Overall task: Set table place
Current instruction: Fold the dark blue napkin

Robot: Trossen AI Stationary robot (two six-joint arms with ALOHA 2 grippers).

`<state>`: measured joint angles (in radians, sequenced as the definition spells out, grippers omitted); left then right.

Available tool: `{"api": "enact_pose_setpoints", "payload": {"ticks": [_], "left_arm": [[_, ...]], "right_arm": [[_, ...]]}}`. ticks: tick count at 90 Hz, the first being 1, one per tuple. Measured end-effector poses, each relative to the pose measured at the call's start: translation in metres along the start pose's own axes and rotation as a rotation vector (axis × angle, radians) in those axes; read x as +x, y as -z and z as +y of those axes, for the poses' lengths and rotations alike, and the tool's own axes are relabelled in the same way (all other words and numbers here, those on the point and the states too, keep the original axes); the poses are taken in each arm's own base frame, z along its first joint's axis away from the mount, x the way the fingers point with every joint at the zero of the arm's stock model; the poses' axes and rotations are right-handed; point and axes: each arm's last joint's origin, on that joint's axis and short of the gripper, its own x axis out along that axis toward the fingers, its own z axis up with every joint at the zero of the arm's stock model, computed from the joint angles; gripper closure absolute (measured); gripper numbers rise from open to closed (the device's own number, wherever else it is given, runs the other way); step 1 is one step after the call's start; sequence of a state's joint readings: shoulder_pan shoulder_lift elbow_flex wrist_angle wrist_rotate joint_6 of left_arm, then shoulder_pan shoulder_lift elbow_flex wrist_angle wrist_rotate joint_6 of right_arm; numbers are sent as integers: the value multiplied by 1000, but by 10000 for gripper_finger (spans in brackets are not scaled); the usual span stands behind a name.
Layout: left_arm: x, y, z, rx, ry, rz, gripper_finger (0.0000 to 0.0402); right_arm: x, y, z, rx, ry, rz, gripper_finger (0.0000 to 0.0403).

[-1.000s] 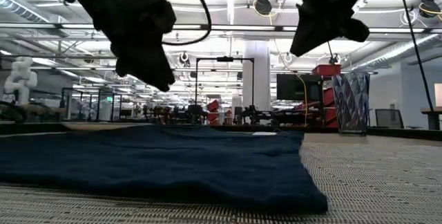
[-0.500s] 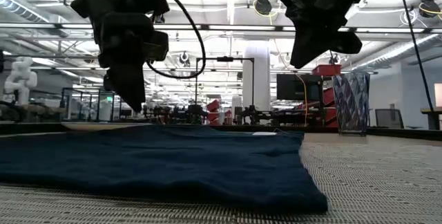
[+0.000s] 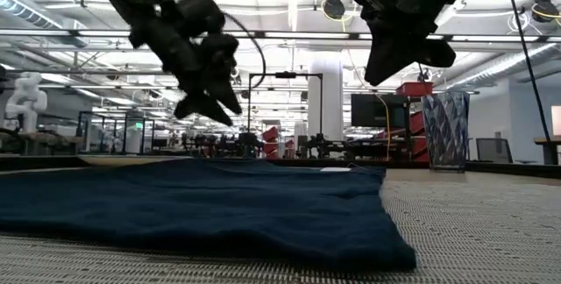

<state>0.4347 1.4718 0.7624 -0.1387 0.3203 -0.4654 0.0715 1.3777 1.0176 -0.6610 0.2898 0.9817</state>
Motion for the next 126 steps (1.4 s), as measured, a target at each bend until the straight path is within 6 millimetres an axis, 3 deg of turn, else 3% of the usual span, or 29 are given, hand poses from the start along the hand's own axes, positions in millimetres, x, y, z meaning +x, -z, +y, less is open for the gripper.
{"api": "enact_pose_setpoints", "payload": {"ticks": [16,44,63,100,126], "left_arm": [[21,-6,30,-128,17,100,252],[35,-31,23,-94,20,68,252],[34,-28,25,-88,-101,89,252],[47,-9,-14,36,-216,89,252],[46,-12,-17,46,-279,74,252]], "right_arm": [[2,-1,-1,2,9,-1,358],[5,-2,-2,-18,22,3,358],[5,-2,-2,-19,22,3,358],[5,-2,-2,-20,35,-17,358],[5,-2,-2,-19,35,-17,358]]}}
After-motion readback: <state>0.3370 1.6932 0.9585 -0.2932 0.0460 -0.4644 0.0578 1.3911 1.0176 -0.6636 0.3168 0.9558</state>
